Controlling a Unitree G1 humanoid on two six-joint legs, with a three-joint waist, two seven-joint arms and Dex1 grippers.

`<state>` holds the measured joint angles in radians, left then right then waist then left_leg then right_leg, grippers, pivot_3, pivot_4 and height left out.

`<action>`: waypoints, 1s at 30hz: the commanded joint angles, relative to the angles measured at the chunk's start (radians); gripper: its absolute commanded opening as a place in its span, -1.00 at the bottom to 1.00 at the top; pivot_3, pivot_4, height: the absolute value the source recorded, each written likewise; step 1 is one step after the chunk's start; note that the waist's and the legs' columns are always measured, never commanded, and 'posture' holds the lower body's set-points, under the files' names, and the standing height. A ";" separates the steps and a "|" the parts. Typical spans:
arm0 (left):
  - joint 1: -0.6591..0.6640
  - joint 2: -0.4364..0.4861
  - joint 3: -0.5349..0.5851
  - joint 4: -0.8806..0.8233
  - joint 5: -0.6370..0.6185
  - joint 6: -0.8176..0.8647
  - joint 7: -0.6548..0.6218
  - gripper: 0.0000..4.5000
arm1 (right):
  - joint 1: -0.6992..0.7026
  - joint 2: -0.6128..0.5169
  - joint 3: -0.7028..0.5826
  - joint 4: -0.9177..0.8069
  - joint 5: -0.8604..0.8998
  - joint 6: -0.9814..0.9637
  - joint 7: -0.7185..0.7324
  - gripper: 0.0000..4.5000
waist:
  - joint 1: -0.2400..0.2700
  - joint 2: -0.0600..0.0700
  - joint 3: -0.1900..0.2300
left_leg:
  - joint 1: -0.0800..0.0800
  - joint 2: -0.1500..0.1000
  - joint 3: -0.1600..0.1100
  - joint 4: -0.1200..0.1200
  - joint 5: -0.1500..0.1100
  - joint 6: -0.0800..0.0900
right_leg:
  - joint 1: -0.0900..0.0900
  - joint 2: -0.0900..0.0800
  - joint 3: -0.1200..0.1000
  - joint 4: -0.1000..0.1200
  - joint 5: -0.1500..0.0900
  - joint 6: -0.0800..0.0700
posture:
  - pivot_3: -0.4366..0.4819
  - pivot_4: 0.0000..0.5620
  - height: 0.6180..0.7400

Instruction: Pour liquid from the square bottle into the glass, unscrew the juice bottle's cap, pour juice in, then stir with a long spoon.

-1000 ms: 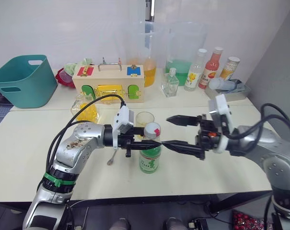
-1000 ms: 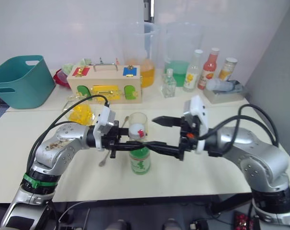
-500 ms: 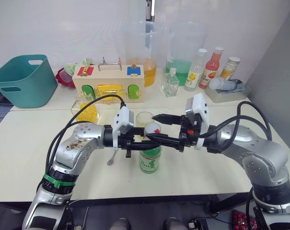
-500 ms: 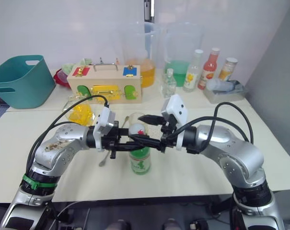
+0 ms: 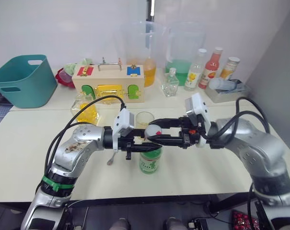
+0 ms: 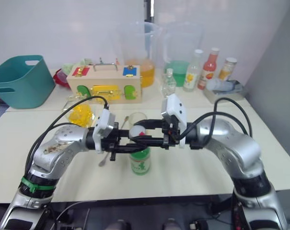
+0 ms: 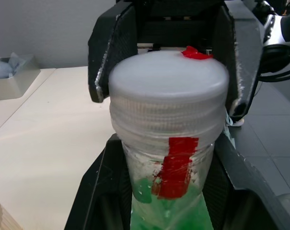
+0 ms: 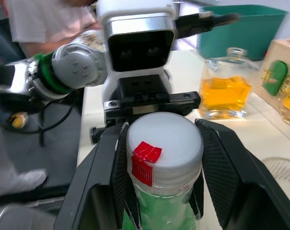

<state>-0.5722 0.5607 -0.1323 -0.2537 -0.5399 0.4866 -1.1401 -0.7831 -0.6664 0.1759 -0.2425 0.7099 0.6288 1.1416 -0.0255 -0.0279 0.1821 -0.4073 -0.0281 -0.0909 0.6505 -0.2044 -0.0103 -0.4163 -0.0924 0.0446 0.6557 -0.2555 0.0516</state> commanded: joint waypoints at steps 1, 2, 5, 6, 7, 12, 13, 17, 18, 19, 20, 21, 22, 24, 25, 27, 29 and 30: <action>0.022 0.029 0.022 -0.050 -0.012 -0.002 -0.008 -0.38 | -0.143 0.012 0.111 0.258 -0.064 -0.088 0.369 -0.25 | -0.012 0.000 0.000 | 0.002 0.001 0.000 0.000 0.000 0.000 | 0.002 0.001 0.000 0.000 0.000 0.000 | -0.05 -0.47 1.00; 0.024 0.031 0.022 -0.054 -0.014 -0.001 -0.005 -0.38 | -0.168 0.022 0.119 0.300 -0.074 -0.099 0.404 -0.25 | -0.014 0.000 0.000 | 0.004 0.002 0.000 -0.001 0.000 0.000 | 0.004 0.001 -0.001 -0.001 0.000 0.000 | -0.05 -0.47 1.00; 0.044 0.040 0.028 -0.081 -0.019 0.009 0.015 -0.38 | -0.274 0.029 0.193 0.432 -0.066 -0.208 0.469 -0.25 | -0.015 0.000 0.000 | 0.007 0.002 -0.002 -0.003 -0.001 0.001 | 0.007 0.001 -0.002 -0.002 0.000 0.000 | -0.05 -0.47 1.00; 0.049 0.042 0.030 -0.089 -0.021 0.011 0.024 -0.38 | -0.298 0.025 0.216 0.462 -0.055 -0.231 0.473 -0.25 | -0.016 0.000 0.000 | 0.007 0.002 -0.002 -0.003 -0.001 0.002 | 0.007 0.001 -0.002 -0.002 0.000 0.000 | -0.05 -0.47 1.00; 0.051 0.043 0.030 -0.092 -0.024 0.012 0.030 -0.38 | -0.313 0.019 0.234 0.482 -0.045 -0.247 0.473 -0.25 | -0.016 0.000 0.000 | 0.007 0.001 -0.003 -0.003 -0.001 0.002 | 0.007 0.001 -0.002 -0.002 0.000 0.000 | -0.05 -0.47 1.00; 0.072 0.041 0.041 -0.112 -0.029 0.016 0.063 -0.38 | -0.370 -0.018 0.266 0.547 0.004 -0.289 0.473 0.52 | -0.013 0.000 0.000 | 0.003 0.001 -0.004 -0.003 -0.001 0.001 | 0.003 0.000 -0.002 -0.001 0.000 -0.001 | -0.05 -0.47 1.00; 0.075 0.040 0.042 -0.113 -0.028 0.014 0.067 -0.38 | -0.373 -0.020 0.257 0.554 0.006 -0.292 0.473 0.68 | -0.013 0.000 0.000 | 0.002 0.000 -0.003 -0.003 -0.001 0.001 | 0.002 -0.001 -0.002 -0.001 0.000 -0.001 | -0.05 -0.47 1.00; 0.080 0.018 0.053 -0.078 0.011 -0.032 0.110 -0.38 | -0.346 -0.028 0.146 0.522 0.024 -0.234 0.473 0.96 | -0.014 0.000 0.000 | -0.001 0.000 -0.002 -0.003 -0.001 0.001 | -0.004 0.000 0.000 0.002 0.000 -0.001 | -0.05 -0.47 1.00; 0.081 0.018 0.053 -0.078 0.008 -0.033 0.108 -0.38 | -0.327 -0.037 0.112 0.493 0.034 -0.204 0.463 0.96 | -0.014 0.000 0.000 | -0.001 0.001 -0.002 -0.003 -0.001 0.001 | -0.005 0.000 0.000 0.002 0.001 -0.002 | -0.05 -0.47 1.00; 0.083 0.019 0.052 -0.080 0.005 -0.032 0.105 -0.38 | -0.314 -0.041 0.088 0.471 0.039 -0.183 0.455 0.96 | -0.013 0.000 0.000 | -0.001 0.001 -0.002 -0.003 -0.001 0.001 | -0.005 0.000 0.000 0.002 0.001 -0.002 | -0.05 -0.47 1.00; 0.083 0.020 0.052 -0.081 0.003 -0.031 0.102 -0.38 | -0.303 -0.043 0.069 0.454 0.041 -0.165 0.450 0.96 | -0.012 0.000 0.000 | -0.001 0.001 -0.002 -0.003 -0.001 0.001 | -0.004 0.000 0.000 0.002 0.001 -0.002 | -0.05 -0.47 1.00; 0.081 0.016 0.052 -0.078 0.000 -0.031 0.102 -0.38 | -0.261 -0.052 0.016 0.391 0.077 -0.124 0.394 0.96 | -0.011 0.000 0.000 | -0.001 0.001 -0.002 -0.003 -0.001 0.001 | -0.004 -0.001 0.000 0.002 0.001 -0.002 | -0.05 -0.47 1.00; 0.073 0.008 0.050 -0.073 -0.004 -0.029 0.105 -0.38 | -0.195 -0.063 -0.039 0.311 0.104 -0.087 0.312 0.96 | -0.006 0.000 0.000 | -0.001 0.000 -0.002 -0.003 -0.001 0.001 | -0.004 -0.001 0.000 0.001 0.001 -0.002 | -0.05 -0.47 1.00; 0.063 -0.003 0.046 -0.067 -0.009 -0.024 0.108 -0.38 | -0.097 -0.072 -0.115 0.190 0.127 -0.038 0.197 0.96 | 0.007 0.000 0.000 | -0.002 0.000 -0.003 -0.002 -0.001 0.001 | -0.004 -0.001 -0.001 0.002 0.001 -0.002 | -0.05 -0.47 1.00; 0.056 -0.009 0.043 -0.060 -0.009 -0.023 0.108 -0.38 | -0.050 -0.065 -0.146 0.130 0.123 -0.029 0.128 0.96 | 0.010 0.000 0.000 | -0.002 0.000 -0.002 -0.002 -0.001 0.001 | -0.004 -0.001 -0.001 0.002 0.001 -0.002 | -0.05 -0.47 1.00; 0.042 -0.022 0.043 -0.046 -0.011 -0.019 0.115 -0.38 | 0.010 -0.045 -0.188 0.038 0.132 0.013 0.001 0.96 | 0.012 0.000 0.000 | -0.003 0.000 -0.002 -0.001 -0.001 0.001 | -0.005 -0.001 0.000 0.002 0.001 -0.002 | -0.05 -0.47 1.00; 0.026 -0.034 0.046 -0.032 -0.015 -0.012 0.124 -0.38 | 0.055 -0.023 -0.205 -0.048 0.129 0.045 -0.101 0.96 | 0.011 0.000 0.000 | -0.003 0.000 -0.001 0.000 -0.001 0.001 | -0.005 -0.001 0.001 0.003 0.001 -0.002 | -0.05 -0.47 1.00; 0.022 -0.037 0.047 -0.029 -0.016 -0.010 0.125 -0.38 | 0.067 -0.017 -0.211 -0.072 0.128 0.056 -0.127 0.96 | 0.010 0.000 0.000 | -0.002 0.000 -0.001 0.000 -0.001 0.001 | -0.005 -0.001 0.001 0.003 0.001 -0.002 | -0.05 -0.47 1.00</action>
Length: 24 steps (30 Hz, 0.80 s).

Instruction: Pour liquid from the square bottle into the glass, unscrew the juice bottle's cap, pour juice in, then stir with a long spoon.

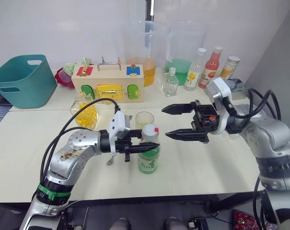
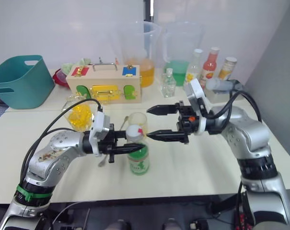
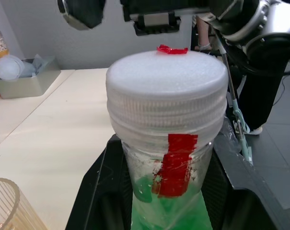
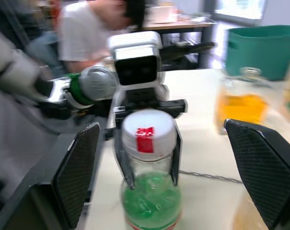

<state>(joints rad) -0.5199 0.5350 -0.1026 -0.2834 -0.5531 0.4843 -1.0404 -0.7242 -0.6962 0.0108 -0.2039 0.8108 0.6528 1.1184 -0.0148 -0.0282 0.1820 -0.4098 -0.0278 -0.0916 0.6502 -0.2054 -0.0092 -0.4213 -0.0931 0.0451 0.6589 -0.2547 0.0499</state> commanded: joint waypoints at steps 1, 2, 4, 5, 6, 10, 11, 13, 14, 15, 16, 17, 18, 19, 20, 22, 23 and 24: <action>-0.037 -0.014 0.013 0.005 -0.001 -0.005 0.025 -0.38 | 0.033 0.026 -0.045 -0.158 0.024 0.048 -0.155 0.96 | 0.000 0.000 0.000 | 0.000 0.000 0.000 0.000 0.000 0.000 | 0.000 0.000 0.000 0.000 0.000 0.000 | -0.05 -0.47 1.00; -0.042 -0.018 0.008 0.009 0.001 -0.003 0.024 -0.38 | 0.053 0.040 -0.044 -0.196 0.020 0.061 -0.202 0.96 | 0.001 0.000 0.000 | 0.000 0.000 0.000 0.000 0.000 0.000 | 0.000 0.001 0.000 0.000 0.000 0.000 | -0.05 -0.47 1.00; -0.052 -0.028 -0.003 0.020 0.004 -0.002 0.023 -0.38 | 0.082 0.062 -0.046 -0.258 0.023 0.094 -0.283 0.96 | 0.001 0.000 0.000 | 0.000 0.000 0.000 0.001 0.000 0.000 | 0.001 0.001 0.000 0.000 0.000 0.000 | -0.05 -0.47 1.00; -0.055 -0.031 -0.008 0.026 0.008 -0.007 0.020 -0.38 | 0.088 0.069 -0.047 -0.272 0.020 0.107 -0.313 0.96 | 0.001 0.000 0.000 | 0.000 0.000 0.000 0.001 0.000 0.000 | 0.001 0.000 0.000 0.000 0.000 0.000 | -0.05 -0.47 1.00; -0.057 -0.035 -0.012 0.031 0.012 -0.018 0.013 -0.38 | 0.091 0.077 -0.050 -0.283 0.025 0.119 -0.335 0.96 | 0.002 0.000 0.000 | 0.000 0.000 0.000 0.001 0.000 0.000 | 0.001 0.000 0.000 0.000 0.000 0.000 | -0.05 -0.47 1.00; -0.057 -0.046 -0.019 0.035 0.021 -0.032 0.006 -0.38 | 0.103 0.088 -0.029 -0.314 0.008 0.144 -0.382 0.96 | 0.004 0.000 0.000 | 0.000 0.000 0.000 0.001 0.000 0.000 | 0.002 0.000 -0.001 0.000 0.000 0.000 | -0.05 -0.47 1.00; -0.057 -0.048 -0.020 0.035 0.022 -0.033 0.006 -0.38 | 0.105 0.089 -0.022 -0.319 0.002 0.148 -0.391 0.96 | 0.004 0.000 0.000 | 0.000 0.000 0.000 0.001 0.000 0.000 | 0.002 0.000 -0.001 0.000 0.000 0.000 | -0.05 -0.47 1.00; -0.056 -0.048 -0.020 0.035 0.024 -0.033 0.005 -0.38 | 0.108 0.084 -0.009 -0.324 -0.019 0.155 -0.409 0.71 | 0.004 0.000 0.000 | 0.000 0.000 0.000 0.001 0.000 0.000 | 0.002 0.000 -0.001 0.000 0.000 0.000 | -0.05 -0.47 1.00; -0.056 -0.048 -0.019 0.035 0.025 -0.033 0.004 -0.38 | 0.109 0.081 -0.003 -0.326 -0.025 0.157 -0.412 0.57 | 0.004 0.000 0.000 | 0.000 -0.001 0.000 0.001 0.000 0.000 | 0.002 0.000 -0.001 -0.001 0.000 0.000 | -0.05 -0.47 1.00; -0.056 -0.048 -0.019 0.034 0.026 -0.033 0.004 -0.38 | 0.110 0.081 0.001 -0.327 -0.026 0.159 -0.413 0.43 | 0.003 0.000 0.000 | 0.000 0.000 0.000 0.001 0.000 0.000 | 0.002 0.000 -0.001 -0.001 0.000 0.000 | -0.05 -0.47 1.00; -0.055 -0.048 -0.018 0.034 0.027 -0.033 0.005 -0.38 | 0.110 0.081 0.004 -0.328 -0.025 0.160 -0.413 0.28 | 0.003 0.000 0.000 | 0.000 0.000 0.000 0.001 0.000 0.000 | 0.002 0.000 -0.001 -0.001 0.000 0.000 | -0.05 -0.47 1.00; -0.054 -0.046 -0.017 0.033 0.027 -0.033 0.005 -0.38 | 0.109 0.083 0.007 -0.327 -0.023 0.158 -0.409 0.12 | 0.003 0.000 0.000 | 0.000 0.000 0.000 0.001 0.000 0.000 | 0.002 0.000 -0.001 -0.001 0.000 0.000 | -0.05 -0.47 1.00; -0.053 -0.045 -0.016 0.031 0.027 -0.033 0.006 -0.38 | 0.108 0.085 0.010 -0.326 -0.020 0.156 -0.404 -0.02 | 0.003 0.000 0.000 | 0.000 0.000 0.000 0.001 0.000 0.000 | 0.002 0.000 -0.001 -0.001 0.000 0.000 | -0.05 -0.47 1.00; -0.051 -0.044 -0.015 0.030 0.026 -0.033 0.006 -0.38 | 0.107 0.085 0.013 -0.324 -0.020 0.152 -0.396 -0.16 | 0.004 0.000 0.000 | 0.000 0.000 0.000 0.001 0.000 0.000 | 0.002 0.000 -0.001 -0.001 0.000 0.000 | -0.05 -0.47 1.00; -0.050 -0.042 -0.013 0.028 0.025 -0.032 0.006 -0.38 | 0.106 0.084 0.016 -0.322 -0.020 0.149 -0.388 -0.26 | 0.004 0.000 0.000 | 0.000 0.000 0.000 0.002 0.000 0.000 | 0.002 0.000 -0.001 -0.001 0.000 0.000 | -0.05 -0.47 1.00; -0.049 -0.035 -0.017 0.026 0.036 -0.036 0.006 -0.38 | 0.101 0.076 0.025 -0.312 -0.018 0.146 -0.357 -0.26 | 0.003 0.000 0.000 | 0.000 0.000 0.000 0.002 0.000 0.000 | 0.002 0.000 -0.001 -0.001 0.000 0.000 | -0.05 -0.47 1.00; -0.048 -0.030 -0.020 0.025 0.043 -0.042 0.003 -0.38 | 0.095 0.069 0.033 -0.304 -0.019 0.143 -0.330 -0.26 | 0.003 0.000 0.000 | 0.000 0.000 0.000 0.002 0.000 0.000 | 0.002 0.000 -0.001 -0.001 0.000 0.000 | -0.05 -0.47 1.00; -0.048 -0.025 -0.020 0.022 0.045 -0.044 0.001 -0.38 | 0.084 0.060 0.044 -0.289 -0.020 0.135 -0.289 -0.26 | 0.002 0.000 0.000 | 0.000 0.000 0.000 0.001 0.000 0.000 | 0.003 0.000 -0.001 -0.001 0.000 0.000 | -0.05 -0.47 1.00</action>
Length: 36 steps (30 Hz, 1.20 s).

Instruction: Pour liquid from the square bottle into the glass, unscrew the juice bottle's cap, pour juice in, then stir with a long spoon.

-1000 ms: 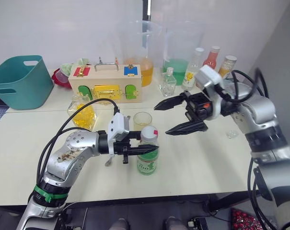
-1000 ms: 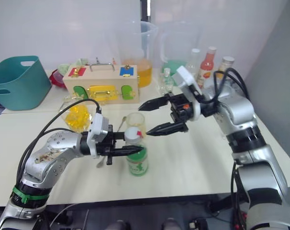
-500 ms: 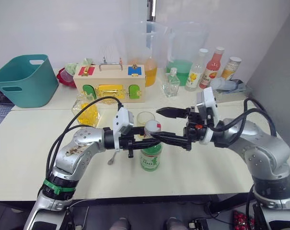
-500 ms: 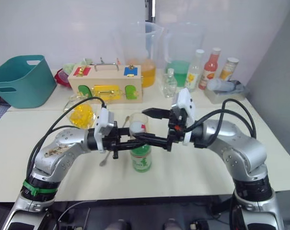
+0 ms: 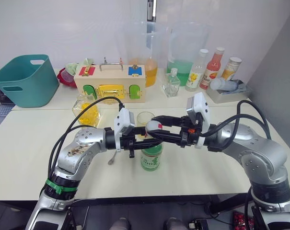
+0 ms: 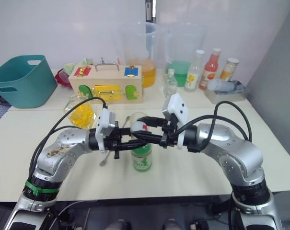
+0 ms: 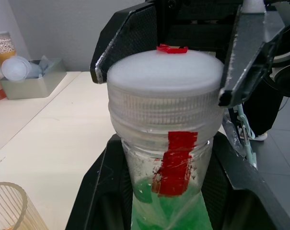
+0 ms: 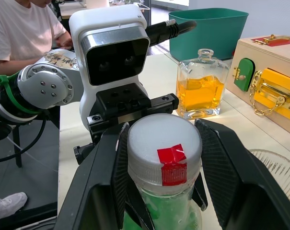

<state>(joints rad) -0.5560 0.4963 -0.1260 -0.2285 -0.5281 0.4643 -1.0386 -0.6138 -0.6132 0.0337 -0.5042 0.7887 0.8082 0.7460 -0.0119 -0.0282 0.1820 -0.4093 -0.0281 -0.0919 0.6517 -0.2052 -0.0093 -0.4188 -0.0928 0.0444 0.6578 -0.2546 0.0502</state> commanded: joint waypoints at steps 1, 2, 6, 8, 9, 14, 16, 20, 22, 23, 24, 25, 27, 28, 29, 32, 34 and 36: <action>-0.012 0.017 0.004 -0.035 0.021 -0.027 -0.004 -0.38 | -0.046 -0.037 0.042 0.040 -0.011 -0.042 0.150 -0.26 | -0.001 0.000 0.000 | 0.000 0.000 0.000 0.000 0.000 0.000 | 0.000 0.000 0.000 0.000 0.000 0.000 | -0.05 -0.47 1.00; -0.012 0.019 0.004 -0.036 0.021 -0.028 -0.005 -0.38 | -0.060 -0.046 0.057 0.062 -0.021 -0.058 0.196 -0.26 | -0.002 0.000 0.000 | 0.000 0.000 0.000 0.000 0.000 0.000 | 0.001 0.000 0.000 0.000 0.000 0.000 | -0.05 -0.47 1.00; -0.011 0.022 0.005 -0.045 0.018 -0.024 -0.007 -0.38 | -0.138 -0.068 0.138 0.209 -0.108 -0.169 0.395 -0.26 | -0.004 0.000 0.000 | 0.002 0.001 0.001 0.000 0.000 0.000 | 0.002 0.001 0.000 -0.002 0.000 0.000 | -0.05 -0.47 1.00; -0.012 0.020 0.005 -0.051 0.010 -0.010 -0.004 -0.38 | -0.185 -0.050 0.174 0.294 -0.142 -0.227 0.491 -0.26 | -0.005 0.000 0.000 | 0.003 0.001 0.001 -0.001 0.000 0.000 | 0.003 0.001 -0.001 -0.002 0.000 0.000 | -0.05 -0.47 1.00; -0.007 0.018 0.005 -0.067 -0.005 0.009 0.000 -0.38 | -0.241 -0.032 0.219 0.384 -0.183 -0.297 0.598 -0.26 | -0.006 0.000 0.000 | 0.003 0.001 0.001 -0.001 0.000 0.000 | 0.003 0.001 -0.001 -0.002 0.000 0.000 | -0.05 -0.47 1.00; 0.004 0.016 0.009 -0.096 -0.021 0.041 0.012 -0.38 | -0.480 0.063 0.280 0.809 -0.240 -0.449 0.857 -0.26 | -0.020 0.000 0.000 | 0.006 0.003 0.002 -0.002 0.000 0.000 | 0.006 0.002 -0.001 -0.002 0.000 0.000 | -0.05 -0.47 1.00; 0.008 0.016 0.009 -0.096 -0.016 0.041 0.012 -0.38 | -0.522 0.057 0.312 0.890 -0.220 -0.492 0.868 -0.26 | -0.021 0.000 0.000 | 0.006 0.002 0.001 -0.002 0.000 0.000 | 0.005 0.002 -0.001 -0.002 0.000 0.000 | -0.05 -0.47 1.00; 0.005 0.018 0.005 -0.097 -0.013 0.038 0.013 -0.38 | -0.587 0.005 0.392 0.949 -0.149 -0.536 0.868 -0.04 | -0.022 0.000 0.000 | 0.004 0.001 -0.001 -0.002 0.000 0.000 | 0.003 0.000 -0.001 -0.001 0.000 -0.001 | -0.05 -0.47 1.00; 0.004 0.023 0.002 -0.094 -0.006 0.030 0.010 -0.38 | -0.601 -0.035 0.416 0.931 -0.101 -0.519 0.868 0.31 | -0.021 0.000 0.000 | 0.003 0.001 0.000 -0.002 0.000 0.000 | 0.000 0.000 0.000 0.000 0.000 -0.001 | -0.05 -0.47 1.00; 0.004 0.023 0.001 -0.091 -0.005 0.028 0.009 -0.38 | -0.600 -0.054 0.421 0.917 -0.085 -0.514 0.868 0.46 | -0.021 0.000 0.000 | 0.003 0.002 0.000 -0.002 0.000 0.000 | 0.000 0.001 -0.001 0.000 0.001 -0.001 | -0.05 -0.47 1.00; 0.003 0.023 0.000 -0.089 -0.005 0.026 0.009 -0.38 | -0.599 -0.066 0.426 0.909 -0.075 -0.515 0.868 0.62 | -0.018 0.000 0.000 | 0.002 0.001 0.000 -0.002 0.000 0.000 | 0.000 0.000 -0.001 0.000 0.001 -0.001 | -0.05 -0.47 1.00; 0.002 0.021 -0.001 -0.086 -0.006 0.025 0.010 -0.38 | -0.583 -0.080 0.401 0.885 -0.069 -0.503 0.868 0.76 | -0.016 0.000 0.000 | 0.002 0.001 0.000 -0.002 0.000 0.000 | 0.000 0.000 -0.001 0.000 0.001 -0.001 | -0.05 -0.47 1.00; 0.003 0.020 -0.003 -0.084 -0.006 0.023 0.011 -0.38 | -0.554 -0.096 0.356 0.848 -0.066 -0.487 0.868 0.98 | -0.015 0.000 0.000 | 0.001 0.001 0.000 -0.002 0.000 0.000 | -0.001 0.000 -0.001 0.000 0.001 -0.001 | -0.05 -0.47 1.00; 0.003 0.019 -0.004 -0.082 -0.005 0.021 0.010 -0.38 | -0.535 -0.096 0.320 0.830 -0.074 -0.482 0.866 0.98 | -0.014 0.000 0.000 | 0.000 0.001 0.000 -0.002 0.000 0.000 | -0.001 0.000 -0.001 0.000 0.001 -0.001 | -0.05 -0.47 1.00; 0.002 0.013 -0.009 -0.075 0.003 0.012 0.012 -0.38 | -0.486 -0.101 0.264 0.773 -0.051 -0.450 0.808 0.98 | -0.010 0.000 0.000 | 0.000 0.001 0.000 -0.002 0.000 0.000 | -0.002 0.000 -0.001 0.000 0.001 -0.001 | -0.05 -0.47 1.00; 0.000 0.000 -0.019 -0.061 0.020 -0.009 0.018 -0.38 | -0.374 -0.110 0.154 0.624 -0.017 -0.368 0.697 0.98 | 0.000 0.000 0.000 | -0.001 0.001 0.000 -0.002 0.000 0.000 | -0.002 0.000 -0.001 -0.001 0.001 -0.001 | -0.05 -0.47 1.00; 0.000 -0.006 -0.022 -0.056 0.024 -0.012 0.019 -0.38 | -0.314 -0.099 0.098 0.532 -0.007 -0.327 0.612 0.98 | 0.001 0.000 0.000 | -0.002 0.000 0.000 -0.002 0.000 0.000 | -0.003 -0.001 -0.001 -0.001 0.001 -0.001 | -0.05 -0.47 1.00; -0.001 -0.017 -0.027 -0.052 0.026 -0.014 0.026 -0.38 | -0.215 -0.079 0.037 0.385 -0.020 -0.277 0.419 0.98 | 0.003 0.000 0.000 | -0.002 0.000 0.000 -0.001 0.000 0.000 | -0.003 -0.002 0.000 -0.001 0.001 0.000 | -0.05 -0.47 1.00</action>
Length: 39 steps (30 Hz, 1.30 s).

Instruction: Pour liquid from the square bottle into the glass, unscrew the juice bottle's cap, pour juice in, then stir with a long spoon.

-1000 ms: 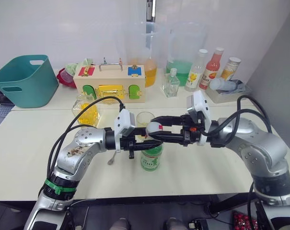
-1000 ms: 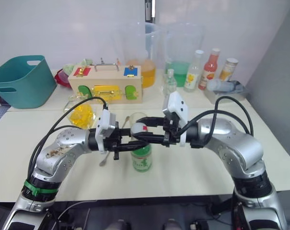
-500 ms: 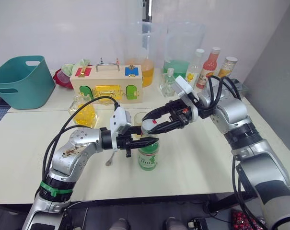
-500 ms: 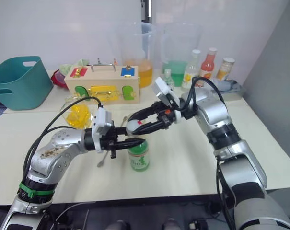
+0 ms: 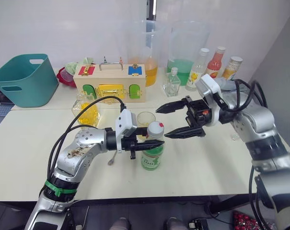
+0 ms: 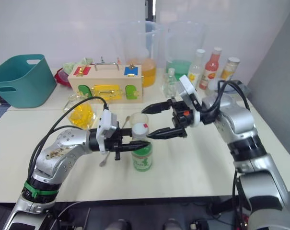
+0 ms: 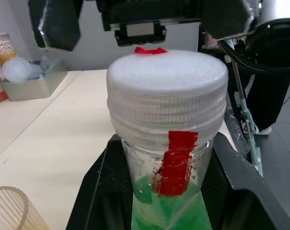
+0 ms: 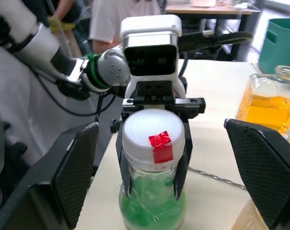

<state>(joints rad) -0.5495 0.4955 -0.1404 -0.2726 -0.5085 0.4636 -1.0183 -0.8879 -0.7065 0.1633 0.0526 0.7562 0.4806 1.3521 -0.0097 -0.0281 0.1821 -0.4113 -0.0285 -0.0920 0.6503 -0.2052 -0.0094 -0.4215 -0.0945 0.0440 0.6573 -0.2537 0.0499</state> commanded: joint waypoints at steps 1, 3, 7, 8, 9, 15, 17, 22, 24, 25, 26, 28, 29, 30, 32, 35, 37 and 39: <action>-0.007 -0.019 -0.015 -0.007 0.008 -0.015 0.007 -0.38 | 0.091 0.023 -0.110 -0.220 0.000 0.061 -0.248 0.98 | 0.002 0.000 0.000 | 0.000 0.000 0.000 0.000 0.000 0.000 | 0.000 0.000 0.000 0.001 0.000 0.000 | -0.05 -0.47 1.00; -0.010 -0.036 -0.015 -0.001 0.007 -0.013 0.021 -0.38 | 0.190 0.038 -0.152 -0.377 0.021 0.126 -0.396 0.98 | 0.007 0.000 0.000 | 0.000 0.000 -0.001 0.000 0.000 0.000 | 0.001 0.000 0.000 0.000 0.000 0.000 | -0.05 -0.47 1.00; -0.008 -0.053 -0.019 0.004 0.010 -0.013 0.027 -0.38 | 0.259 0.074 -0.203 -0.536 0.088 0.255 -0.604 0.98 | 0.010 0.000 0.000 | -0.001 -0.001 0.000 0.002 0.000 0.000 | 0.000 -0.001 0.000 0.000 0.000 0.001 | -0.05 -0.47 1.00; -0.006 -0.056 -0.021 0.004 0.012 -0.014 0.026 -0.38 | 0.264 0.072 -0.203 -0.557 0.090 0.273 -0.626 0.98 | 0.012 0.000 0.000 | -0.001 -0.001 0.000 0.002 0.000 0.000 | 0.000 -0.001 0.000 0.000 0.001 0.001 | -0.05 -0.47 1.00; -0.006 -0.058 -0.022 0.005 0.013 -0.015 0.026 -0.38 | 0.267 0.071 -0.205 -0.571 0.094 0.289 -0.644 0.98 | 0.013 0.000 0.000 | -0.001 -0.001 0.000 0.002 0.000 0.000 | 0.001 -0.001 0.000 0.000 0.001 0.001 | -0.05 -0.47 1.00; -0.005 -0.066 -0.011 0.011 0.011 -0.009 0.034 -0.38 | 0.332 0.071 -0.203 -0.697 0.091 0.374 -0.800 0.98 | 0.018 0.000 0.000 | 0.000 -0.001 0.000 0.002 0.000 0.000 | 0.002 -0.001 -0.001 -0.001 0.000 0.001 | -0.05 -0.47 1.00; -0.002 -0.065 -0.009 0.011 0.011 -0.009 0.036 -0.38 | 0.339 0.069 -0.213 -0.715 0.103 0.393 -0.826 0.98 | 0.017 0.000 0.000 | 0.000 -0.002 0.000 0.002 0.000 0.000 | 0.002 -0.001 0.000 -0.001 0.001 0.001 | -0.05 -0.47 1.00; 0.001 -0.062 -0.005 0.009 0.013 -0.010 0.040 -0.38 | 0.348 0.050 -0.232 -0.747 0.119 0.439 -0.877 0.98 | 0.017 0.000 0.000 | 0.000 -0.001 0.000 0.002 0.000 0.000 | 0.003 0.000 0.000 -0.001 0.000 0.001 | -0.05 -0.47 1.00; 0.003 -0.061 -0.004 0.008 0.011 -0.009 0.039 -0.38 | 0.349 0.055 -0.236 -0.751 0.125 0.445 -0.889 0.98 | 0.016 0.000 0.000 | 0.000 -0.001 0.000 0.002 0.000 0.000 | 0.003 0.000 0.000 -0.001 0.000 0.001 | -0.05 -0.47 1.00; 0.001 -0.062 -0.005 0.010 0.011 -0.010 0.039 -0.38 | 0.350 0.057 -0.237 -0.753 0.127 0.445 -0.892 0.81 | 0.016 0.000 0.000 | 0.000 -0.001 0.000 0.002 0.000 0.000 | 0.003 0.000 0.000 -0.001 0.000 0.001 | -0.05 -0.47 1.00; 0.000 -0.062 -0.005 0.011 0.011 -0.010 0.038 -0.38 | 0.351 0.058 -0.237 -0.755 0.130 0.445 -0.893 0.75 | 0.016 0.000 0.000 | 0.000 -0.001 0.000 0.002 0.000 0.000 | 0.003 0.000 0.000 -0.001 0.000 0.001 | -0.05 -0.47 1.00; -0.004 -0.064 -0.008 0.015 0.013 -0.011 0.038 -0.38 | 0.354 0.059 -0.237 -0.756 0.136 0.440 -0.892 0.47 | 0.016 0.000 0.000 | 0.000 -0.001 0.000 0.002 0.000 0.000 | 0.003 0.000 0.000 -0.001 0.000 0.001 | -0.05 -0.47 1.00; -0.004 -0.064 -0.009 0.016 0.013 -0.012 0.038 -0.38 | 0.355 0.059 -0.237 -0.756 0.138 0.438 -0.891 0.31 | 0.016 0.000 0.000 | 0.000 -0.001 0.000 0.002 0.000 0.000 | 0.003 0.000 0.000 -0.001 0.000 0.001 | -0.05 -0.47 1.00; -0.005 -0.064 -0.009 0.017 0.014 -0.012 0.037 -0.38 | 0.357 0.061 -0.238 -0.757 0.144 0.437 -0.891 0.16 | 0.016 0.000 0.000 | 0.000 -0.001 0.000 0.002 0.000 0.000 | 0.003 0.000 0.000 -0.001 0.000 0.001 | -0.05 -0.47 1.00; -0.006 -0.064 -0.009 0.018 0.015 -0.012 0.038 -0.38 | 0.361 0.062 -0.239 -0.757 0.155 0.435 -0.888 -0.17 | 0.016 0.000 0.000 | 0.000 -0.001 0.000 0.002 0.000 0.000 | 0.003 0.000 -0.001 -0.002 0.000 0.001 | -0.05 -0.47 1.00; -0.003 -0.064 -0.009 0.014 0.016 -0.013 0.040 -0.38 | 0.365 0.057 -0.233 -0.753 0.170 0.429 -0.862 -0.25 | 0.016 0.000 0.000 | 0.000 -0.001 0.000 0.002 0.000 0.000 | 0.003 0.000 -0.001 -0.002 0.000 0.001 | -0.05 -0.47 1.00; -0.001 -0.066 -0.008 0.011 0.018 -0.011 0.049 -0.38 | 0.357 0.031 -0.214 -0.740 0.152 0.401 -0.791 -0.25 | 0.016 0.000 0.000 | 0.000 -0.001 0.000 0.002 0.000 0.000 | 0.004 0.000 -0.001 -0.002 0.000 0.001 | -0.05 -0.47 1.00; 0.000 -0.069 -0.007 0.010 0.021 -0.011 0.056 -0.38 | 0.349 -0.001 -0.194 -0.703 0.119 0.360 -0.701 -0.25 | 0.017 0.000 0.000 | 0.001 -0.001 0.000 0.002 0.000 0.000 | 0.004 0.000 -0.001 -0.002 0.000 0.001 | -0.05 -0.47 1.00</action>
<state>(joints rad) -0.5486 0.4333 -0.1543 -0.2513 -0.4923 0.4612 -0.9819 -0.5302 -0.6881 -0.0394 -0.6444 0.8849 0.8788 0.5751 0.0073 -0.0284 0.1819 -0.4104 -0.0297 -0.0919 0.6528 -0.2052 -0.0092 -0.4168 -0.0945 0.0433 0.6548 -0.2533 0.0514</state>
